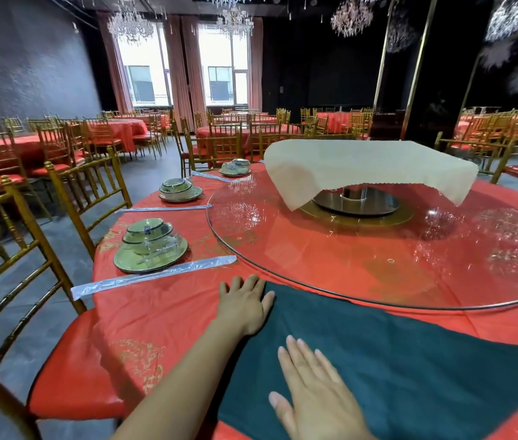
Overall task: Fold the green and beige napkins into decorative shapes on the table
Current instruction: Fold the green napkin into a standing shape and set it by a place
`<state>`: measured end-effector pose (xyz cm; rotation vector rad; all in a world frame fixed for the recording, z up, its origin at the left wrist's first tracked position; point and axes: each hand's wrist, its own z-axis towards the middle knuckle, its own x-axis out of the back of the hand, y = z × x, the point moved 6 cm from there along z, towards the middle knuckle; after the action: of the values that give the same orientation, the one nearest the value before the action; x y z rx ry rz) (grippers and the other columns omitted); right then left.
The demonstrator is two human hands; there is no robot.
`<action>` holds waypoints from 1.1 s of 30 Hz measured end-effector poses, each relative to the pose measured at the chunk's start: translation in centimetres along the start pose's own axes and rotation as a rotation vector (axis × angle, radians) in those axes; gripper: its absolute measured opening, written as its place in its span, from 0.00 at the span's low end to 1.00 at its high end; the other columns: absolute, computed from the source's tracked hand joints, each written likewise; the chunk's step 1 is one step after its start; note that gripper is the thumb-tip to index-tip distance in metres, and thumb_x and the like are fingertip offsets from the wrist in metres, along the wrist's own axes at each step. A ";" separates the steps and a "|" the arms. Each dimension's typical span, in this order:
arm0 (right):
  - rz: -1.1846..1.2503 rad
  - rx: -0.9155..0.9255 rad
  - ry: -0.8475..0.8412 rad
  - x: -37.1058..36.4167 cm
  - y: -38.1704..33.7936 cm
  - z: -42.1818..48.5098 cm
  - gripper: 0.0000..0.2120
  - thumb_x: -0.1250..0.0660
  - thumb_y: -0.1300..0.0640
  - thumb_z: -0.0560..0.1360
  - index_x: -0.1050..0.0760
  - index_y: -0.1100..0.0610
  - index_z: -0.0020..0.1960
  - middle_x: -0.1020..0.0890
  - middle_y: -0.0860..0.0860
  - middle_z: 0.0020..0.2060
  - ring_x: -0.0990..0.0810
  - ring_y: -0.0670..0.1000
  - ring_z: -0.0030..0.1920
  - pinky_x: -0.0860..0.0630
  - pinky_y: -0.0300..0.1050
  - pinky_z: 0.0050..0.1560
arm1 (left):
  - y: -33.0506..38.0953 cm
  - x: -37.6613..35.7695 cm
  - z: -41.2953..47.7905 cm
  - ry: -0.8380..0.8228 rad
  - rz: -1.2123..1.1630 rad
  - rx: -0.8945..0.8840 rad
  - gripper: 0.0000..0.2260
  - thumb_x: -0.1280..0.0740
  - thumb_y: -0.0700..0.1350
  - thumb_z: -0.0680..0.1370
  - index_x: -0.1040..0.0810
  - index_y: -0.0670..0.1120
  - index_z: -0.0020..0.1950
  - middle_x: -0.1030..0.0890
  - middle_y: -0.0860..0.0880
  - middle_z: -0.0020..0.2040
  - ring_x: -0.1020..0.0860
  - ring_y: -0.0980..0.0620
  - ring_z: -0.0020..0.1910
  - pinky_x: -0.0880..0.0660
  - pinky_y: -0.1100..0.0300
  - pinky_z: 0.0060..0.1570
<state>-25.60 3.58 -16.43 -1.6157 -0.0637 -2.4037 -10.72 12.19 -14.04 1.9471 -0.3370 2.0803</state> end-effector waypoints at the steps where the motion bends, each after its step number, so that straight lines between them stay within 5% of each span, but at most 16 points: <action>1: -0.005 -0.004 0.003 0.0 0.0 0.0 0.39 0.66 0.42 0.78 0.18 0.57 0.53 0.18 0.53 0.55 0.61 0.46 0.75 0.50 0.42 0.67 | -0.1 -0.2 -0.1 -0.008 -0.017 0.014 0.23 0.56 0.58 0.81 0.39 0.49 0.72 0.39 0.51 0.73 0.41 0.45 0.69 0.48 0.43 0.68; 5: -0.008 -0.038 -0.001 -0.1 0.2 -0.1 0.38 0.66 0.42 0.78 0.19 0.57 0.54 0.18 0.52 0.55 0.58 0.47 0.75 0.49 0.42 0.67 | -0.5 0.1 -0.3 0.003 -0.083 0.018 0.26 0.55 0.59 0.81 0.45 0.49 0.75 0.46 0.52 0.77 0.50 0.47 0.75 0.54 0.44 0.72; 8: -0.013 -0.039 -0.056 0.2 -0.2 0.0 0.39 0.67 0.43 0.79 0.17 0.56 0.52 0.17 0.51 0.54 0.36 0.50 0.68 0.50 0.42 0.67 | 0.5 1.0 -1.3 0.067 -0.099 -0.162 0.25 0.52 0.57 0.81 0.47 0.48 0.76 0.48 0.51 0.77 0.51 0.53 0.76 0.54 0.52 0.73; 13: -0.041 -0.072 -0.246 0.6 -0.4 -0.4 0.40 0.67 0.43 0.79 0.17 0.56 0.53 0.18 0.51 0.55 0.21 0.48 0.58 0.53 0.42 0.67 | 1.3 -0.3 -2.8 -0.094 -0.100 -0.227 0.27 0.53 0.58 0.81 0.50 0.47 0.77 0.52 0.51 0.78 0.54 0.56 0.76 0.57 0.51 0.74; 15: -0.043 -0.055 -0.261 1.6 -0.5 -0.2 0.47 0.76 0.37 0.73 0.27 0.59 0.66 0.29 0.55 0.68 0.33 0.47 0.69 0.61 0.38 0.68 | 1.2 -0.6 -2.9 -0.112 -0.108 -0.197 0.27 0.53 0.58 0.81 0.50 0.48 0.77 0.53 0.52 0.78 0.55 0.56 0.76 0.59 0.50 0.74; 17: -0.063 0.044 -0.243 2.8 -0.8 0.3 0.58 0.84 0.33 0.54 0.51 0.58 0.76 0.53 0.52 0.76 0.57 0.46 0.75 0.70 0.35 0.67 | 1.2 -0.5 -3.0 -0.112 -0.095 -0.190 0.27 0.54 0.59 0.81 0.51 0.48 0.77 0.53 0.52 0.78 0.55 0.57 0.76 0.62 0.47 0.73; 20: -0.022 0.018 -0.328 3.3 -0.3 1.6 0.66 0.91 0.34 0.43 0.57 0.55 0.76 0.56 0.50 0.76 0.60 0.46 0.75 0.66 0.40 0.68 | 1.3 -0.6 -3.1 -0.131 -0.081 -0.190 0.26 0.55 0.58 0.81 0.52 0.48 0.77 0.54 0.52 0.78 0.56 0.57 0.76 0.65 0.43 0.72; 25: 0.055 -0.009 -0.381 0.9 0.7 3.4 0.66 0.90 0.31 0.43 0.61 0.56 0.76 0.59 0.49 0.76 0.64 0.45 0.74 0.67 0.48 0.72 | 1.2 -0.5 -3.1 -0.131 -0.069 -0.186 0.24 0.56 0.54 0.82 0.53 0.48 0.77 0.54 0.52 0.78 0.56 0.57 0.76 0.68 0.42 0.69; 30: 0.019 0.028 -0.394 1.4 0.3 1.6 0.62 0.88 0.29 0.47 0.65 0.56 0.75 0.66 0.46 0.72 0.73 0.41 0.68 0.76 0.46 0.68 | 1.3 -0.7 -3.0 -0.141 -0.067 -0.170 0.27 0.56 0.58 0.81 0.52 0.48 0.77 0.54 0.52 0.78 0.56 0.57 0.76 0.69 0.40 0.70; 32: 0.022 0.032 -0.337 2.2 0.4 0.3 0.56 0.83 0.28 0.56 0.58 0.58 0.76 0.63 0.47 0.72 0.67 0.45 0.72 0.75 0.46 0.66 | 1.3 -0.7 -2.9 -0.137 -0.071 -0.168 0.27 0.56 0.58 0.81 0.52 0.49 0.77 0.54 0.52 0.78 0.56 0.57 0.76 0.68 0.40 0.70; 33: -0.054 0.055 -0.313 2.7 0.5 -0.3 0.51 0.78 0.29 0.66 0.48 0.59 0.75 0.52 0.50 0.74 0.58 0.47 0.75 0.68 0.48 0.68 | 1.3 -0.7 -2.9 -0.136 -0.072 -0.168 0.27 0.56 0.58 0.81 0.52 0.49 0.77 0.54 0.52 0.78 0.55 0.57 0.76 0.68 0.40 0.70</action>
<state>-26.75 2.51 -14.10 -1.9712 -0.2292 -2.1429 -13.87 11.95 -14.92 1.9734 -0.4476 1.8172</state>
